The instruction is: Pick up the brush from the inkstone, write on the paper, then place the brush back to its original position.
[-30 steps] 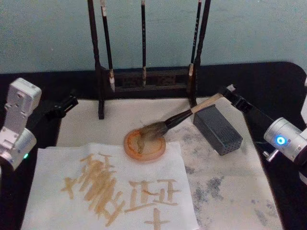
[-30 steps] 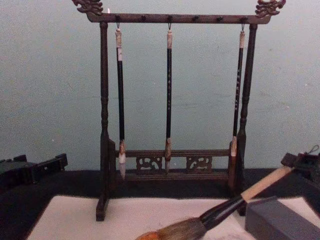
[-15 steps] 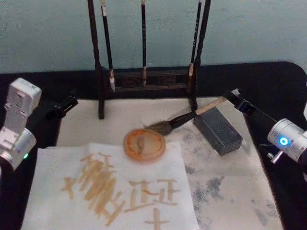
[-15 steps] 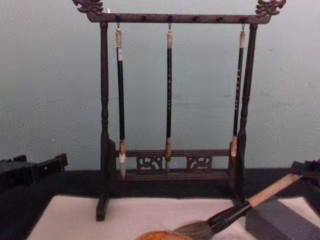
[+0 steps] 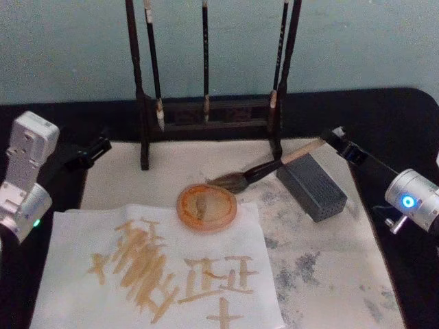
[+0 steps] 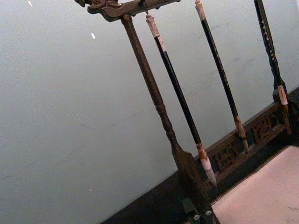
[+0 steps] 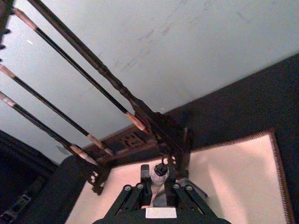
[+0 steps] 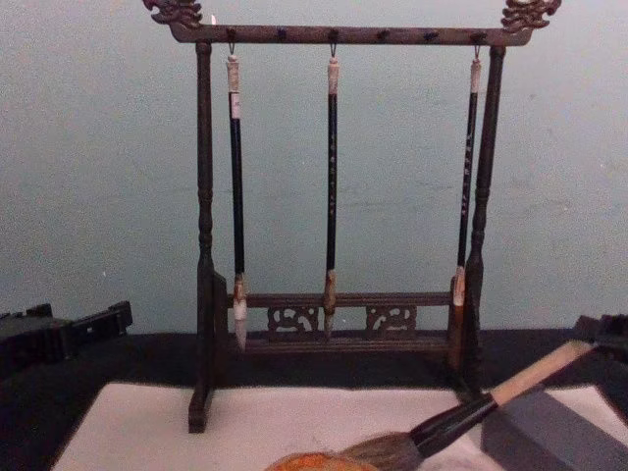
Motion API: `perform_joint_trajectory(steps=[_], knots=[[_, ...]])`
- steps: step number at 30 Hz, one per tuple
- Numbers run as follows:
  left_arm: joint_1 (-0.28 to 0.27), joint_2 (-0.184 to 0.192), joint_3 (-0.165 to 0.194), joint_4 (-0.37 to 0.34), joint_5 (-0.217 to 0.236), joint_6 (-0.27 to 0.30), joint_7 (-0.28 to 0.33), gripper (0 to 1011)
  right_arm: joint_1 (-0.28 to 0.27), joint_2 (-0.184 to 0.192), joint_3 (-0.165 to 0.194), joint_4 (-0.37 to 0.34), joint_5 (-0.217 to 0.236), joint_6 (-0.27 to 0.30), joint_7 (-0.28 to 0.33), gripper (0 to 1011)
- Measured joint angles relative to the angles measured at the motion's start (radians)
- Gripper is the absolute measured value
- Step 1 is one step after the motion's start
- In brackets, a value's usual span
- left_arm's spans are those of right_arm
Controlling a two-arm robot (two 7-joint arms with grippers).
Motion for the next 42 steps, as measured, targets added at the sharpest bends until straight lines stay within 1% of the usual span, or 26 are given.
perform_joint_trajectory(steps=[9, 19, 31, 42], knots=[[0.0, 0.0, 0.0, 0.0, 0.0, 0.0, 0.0, 1002, -0.01, 0.003, 0.011, -0.018, 0.018, -0.02, 0.052, 176], [0.0, 0.0, 0.0, 0.0, 0.0, 0.0, 0.0, 1002, -0.024, 0.016, 0.011, -0.055, 0.024, -0.036, 0.069, 176], [0.0, 0.0, 0.0, 0.0, 0.0, 0.0, 0.0, 1002, -0.046, 0.039, 0.002, -0.123, 0.011, -0.053, 0.074, 176], [0.0, 0.0, 0.0, 0.0, 0.0, 0.0, 0.0, 1000, -0.068, 0.052, 0.01, -0.18, -0.006, -0.084, 0.088, 175]])
